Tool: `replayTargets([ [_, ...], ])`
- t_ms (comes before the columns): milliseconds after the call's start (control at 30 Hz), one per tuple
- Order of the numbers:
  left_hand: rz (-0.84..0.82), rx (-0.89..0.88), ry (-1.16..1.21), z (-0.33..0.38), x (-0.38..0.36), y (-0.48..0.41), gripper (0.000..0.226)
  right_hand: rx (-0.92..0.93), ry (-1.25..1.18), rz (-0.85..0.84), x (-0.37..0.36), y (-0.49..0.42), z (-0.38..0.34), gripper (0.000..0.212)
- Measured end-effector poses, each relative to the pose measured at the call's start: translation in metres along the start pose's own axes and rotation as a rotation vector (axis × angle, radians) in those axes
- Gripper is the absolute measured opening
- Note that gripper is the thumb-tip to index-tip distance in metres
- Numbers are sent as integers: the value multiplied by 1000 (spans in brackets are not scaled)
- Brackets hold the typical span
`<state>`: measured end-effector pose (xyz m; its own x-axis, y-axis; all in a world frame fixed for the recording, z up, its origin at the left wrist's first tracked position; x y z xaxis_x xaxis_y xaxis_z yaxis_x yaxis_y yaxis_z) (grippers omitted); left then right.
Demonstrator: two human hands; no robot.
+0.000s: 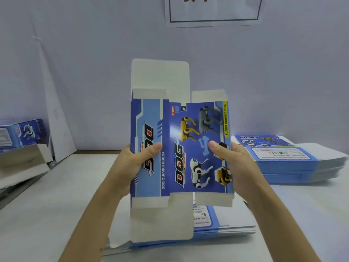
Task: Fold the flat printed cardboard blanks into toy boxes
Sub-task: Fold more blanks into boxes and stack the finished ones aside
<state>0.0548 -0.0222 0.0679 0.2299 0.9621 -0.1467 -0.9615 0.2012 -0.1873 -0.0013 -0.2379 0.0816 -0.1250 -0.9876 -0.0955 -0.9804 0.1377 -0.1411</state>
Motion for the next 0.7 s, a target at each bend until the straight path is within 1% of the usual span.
replayTargets([
  [133, -34, -35, -15, 6, -10, 1, 52, 56, 43, 11, 10, 3, -15, 19],
  [167, -33, -54, -26, 8, -12, 2, 50, 79, 50, 16, 11, 4, -18, 23],
  [233, -7, -97, -56, 13, -12, 3, 47, 114, 78, 42, 12, 5, -22, 38],
  [267, 1, -111, -68, 16, -12, 3, 49, 122, 76, 64, 13, 5, -24, 40],
  [333, 8, -139, -86, 20, -12, 4, 54, 125, 45, 69, 12, 6, -25, 34],
  [400, 52, -192, -111, 24, -9, 3, 52, 119, 57, 74, 10, 7, -24, 29],
  [467, 122, -232, -127, 27, -2, 3, 43, 126, 91, 115, 11, 7, -24, 32],
  [500, 130, -239, -133, 27, -1, 2, 40, 129, 95, 127, 11, 7, -24, 36],
  [600, 82, -229, -143, 27, -6, 2, 41, 105, 89, 126, 10, 7, -23, 40],
  [700, 103, -243, -138, 29, -5, 3, 39, 122, 105, 162, 14, 7, -24, 42],
])
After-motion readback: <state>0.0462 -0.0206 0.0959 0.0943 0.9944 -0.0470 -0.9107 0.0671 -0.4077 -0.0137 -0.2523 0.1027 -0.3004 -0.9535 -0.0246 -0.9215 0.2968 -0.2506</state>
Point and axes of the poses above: each hand's wrist, its own y-axis away from the middle knuckle, its own x-axis out of the back of the hand, z = x × y, the point moved 9 cm from there along -y, towards the middle knuckle, and after that the axes turned 4 degrees about -x, right-handed, at the moved point
